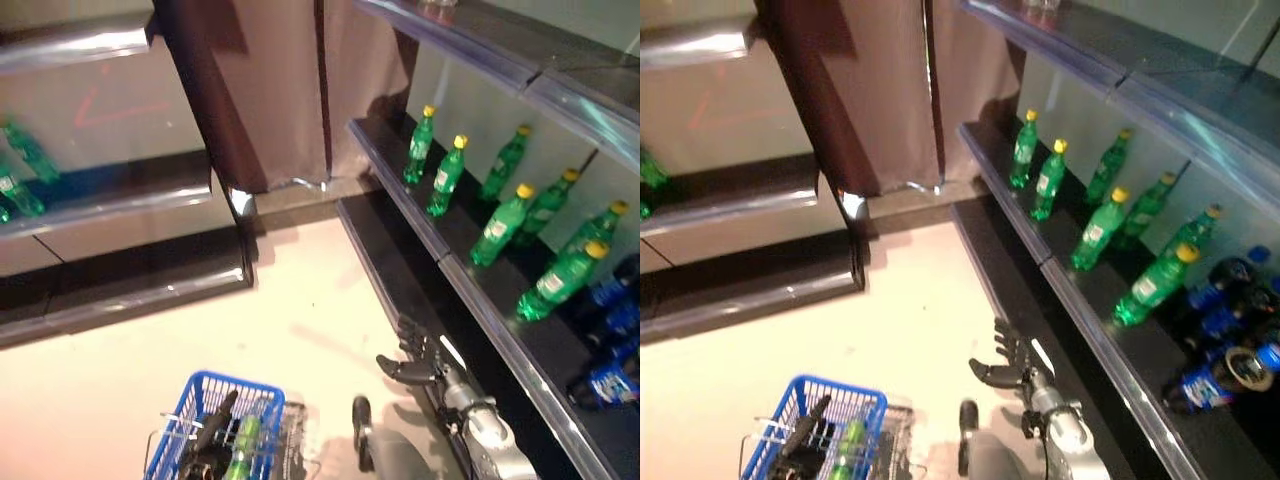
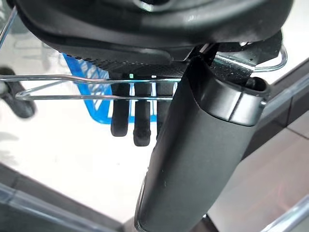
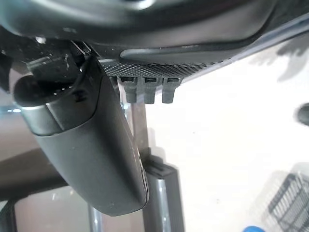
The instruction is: Pick up the drink and place into the basket.
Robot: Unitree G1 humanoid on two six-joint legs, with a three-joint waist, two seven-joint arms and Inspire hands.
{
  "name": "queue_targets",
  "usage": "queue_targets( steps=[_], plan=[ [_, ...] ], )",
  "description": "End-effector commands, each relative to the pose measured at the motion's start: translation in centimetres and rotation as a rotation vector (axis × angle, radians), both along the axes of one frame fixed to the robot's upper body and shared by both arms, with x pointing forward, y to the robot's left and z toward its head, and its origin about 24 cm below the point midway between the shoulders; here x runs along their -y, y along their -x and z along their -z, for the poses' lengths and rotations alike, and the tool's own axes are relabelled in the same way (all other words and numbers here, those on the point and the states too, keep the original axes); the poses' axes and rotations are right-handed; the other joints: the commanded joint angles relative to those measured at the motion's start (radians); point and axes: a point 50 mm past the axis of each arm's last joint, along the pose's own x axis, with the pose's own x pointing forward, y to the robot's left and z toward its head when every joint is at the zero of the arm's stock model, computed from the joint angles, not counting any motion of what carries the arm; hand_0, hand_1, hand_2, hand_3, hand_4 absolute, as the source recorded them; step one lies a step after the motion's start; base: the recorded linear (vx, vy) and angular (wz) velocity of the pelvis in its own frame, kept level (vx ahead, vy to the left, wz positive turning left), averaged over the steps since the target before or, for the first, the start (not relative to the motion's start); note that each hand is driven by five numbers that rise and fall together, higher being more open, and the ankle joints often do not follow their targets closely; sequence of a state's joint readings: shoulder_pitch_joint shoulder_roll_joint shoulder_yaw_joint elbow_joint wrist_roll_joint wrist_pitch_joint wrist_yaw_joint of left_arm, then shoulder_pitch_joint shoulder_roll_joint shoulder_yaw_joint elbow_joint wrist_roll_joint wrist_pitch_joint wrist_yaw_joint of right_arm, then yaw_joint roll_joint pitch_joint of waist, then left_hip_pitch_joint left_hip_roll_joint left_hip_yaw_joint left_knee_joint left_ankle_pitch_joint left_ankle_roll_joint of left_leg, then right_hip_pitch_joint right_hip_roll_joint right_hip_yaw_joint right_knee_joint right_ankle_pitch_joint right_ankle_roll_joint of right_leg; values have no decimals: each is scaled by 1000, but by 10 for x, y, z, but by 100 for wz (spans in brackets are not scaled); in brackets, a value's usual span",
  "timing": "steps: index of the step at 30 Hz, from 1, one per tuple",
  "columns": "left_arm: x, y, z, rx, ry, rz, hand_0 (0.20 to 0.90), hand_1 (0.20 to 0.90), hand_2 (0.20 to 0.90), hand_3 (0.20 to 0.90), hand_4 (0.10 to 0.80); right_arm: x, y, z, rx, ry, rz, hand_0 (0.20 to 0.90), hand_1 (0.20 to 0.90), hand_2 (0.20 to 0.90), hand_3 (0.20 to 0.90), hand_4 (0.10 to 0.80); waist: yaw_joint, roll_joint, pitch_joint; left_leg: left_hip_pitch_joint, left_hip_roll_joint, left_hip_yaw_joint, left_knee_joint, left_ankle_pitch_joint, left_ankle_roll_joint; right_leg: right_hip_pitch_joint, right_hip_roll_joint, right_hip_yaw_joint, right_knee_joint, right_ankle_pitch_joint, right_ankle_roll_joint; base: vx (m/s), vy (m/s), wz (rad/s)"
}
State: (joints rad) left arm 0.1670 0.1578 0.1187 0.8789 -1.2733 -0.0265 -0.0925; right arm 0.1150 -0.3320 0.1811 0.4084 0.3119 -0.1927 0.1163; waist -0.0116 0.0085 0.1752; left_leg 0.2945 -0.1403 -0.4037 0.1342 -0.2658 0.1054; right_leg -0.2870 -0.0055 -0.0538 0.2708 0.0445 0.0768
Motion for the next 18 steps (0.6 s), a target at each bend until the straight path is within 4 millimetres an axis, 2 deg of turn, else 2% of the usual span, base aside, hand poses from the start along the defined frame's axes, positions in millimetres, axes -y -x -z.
queue_targets(
  steps=[1,3,5,6,8,9,10,13,15,16,17,18],
  plan=[
    [-38,-61,-54,381,-168,31,300,300,300,200,100,-8,-29,-56,285,-65,-87,900,900,900,900,800,2,-24,-115,-34,-47,120,63,49,-54,113,6,47,-152,64,1,302,-192,73],
    [-37,-57,-54,397,-164,28,300,300,300,200,100,-7,-27,-58,284,-72,-95,900,900,900,900,800,6,-16,-116,-85,-21,155,192,125,-90,174,0,53,-167,26,-16,305,-188,45],
    [-34,-58,-55,412,-162,34,300,300,300,200,100,-7,-26,-60,294,-64,-100,900,900,900,900,800,8,-26,-111,-179,-22,201,360,209,-116,220,-22,60,-181,6,-28,199,-135,5],
    [-31,-62,-57,422,-157,38,300,300,300,200,100,-6,-28,-62,302,-58,-102,900,900,900,900,800,8,-36,-100,-255,-18,246,493,228,-119,246,-35,68,-179,-10,-40,164,-130,12],
    [-27,-67,-59,435,-152,46,300,300,300,200,100,-6,-30,-65,315,-50,-104,900,900,900,900,800,6,-42,-86,-348,-4,297,619,213,-109,266,-41,77,-172,-24,-53,141,-108,20],
    [-26,-71,-62,443,-149,54,300,300,300,200,100,-5,-32,-66,326,-45,-95,900,900,900,900,800,4,-44,-76,-383,12,333,604,193,-92,274,-38,80,-168,-33,-59,179,-57,41],
    [-24,-76,-65,452,-145,62,300,300,300,200,100,-5,-35,-68,339,-50,-84,900,900,900,900,800,6,-43,-66,-395,35,352,518,173,-75,285,-33,82,-168,-46,-59,200,-12,39],
    [-23,-81,-68,468,-137,62,300,300,300,200,100,-5,-40,-73,361,-51,-68,900,900,900,900,800,8,-34,-58,-354,50,338,304,172,-72,295,-18,98,-175,-71,-52,214,87,18],
    [-20,-79,-65,474,-121,65,300,300,300,200,100,-6,-41,-75,367,-41,-60,900,900,900,900,800,21,-2,-60,-320,58,265,2,215,-101,306,15,123,-191,-85,-47,337,167,0],
    [-18,-78,-64,473,-114,69,300,300,300,200,100,-7,-40,-75,366,-34,-58,900,900,900,900,800,29,8,-58,-326,62,248,-70,259,-119,317,28,131,-200,-86,-45,471,214,-11],
    [-16,-73,-61,467,-105,72,300,300,300,200,100,-7,-37,-73,361,-22,-57,900,900,900,900,800,44,20,-48,-377,62,247,-136,350,-151,356,50,156,-221,-91,-42,467,212,-24],
    [-15,-72,-60,464,-100,70,300,300,300,200,100,-7,-36,-73,357,-16,-59,900,900,900,900,800,50,22,-41,-415,59,259,-144,385,-163,376,59,171,-228,-93,-43,503,232,-40]
  ],
)
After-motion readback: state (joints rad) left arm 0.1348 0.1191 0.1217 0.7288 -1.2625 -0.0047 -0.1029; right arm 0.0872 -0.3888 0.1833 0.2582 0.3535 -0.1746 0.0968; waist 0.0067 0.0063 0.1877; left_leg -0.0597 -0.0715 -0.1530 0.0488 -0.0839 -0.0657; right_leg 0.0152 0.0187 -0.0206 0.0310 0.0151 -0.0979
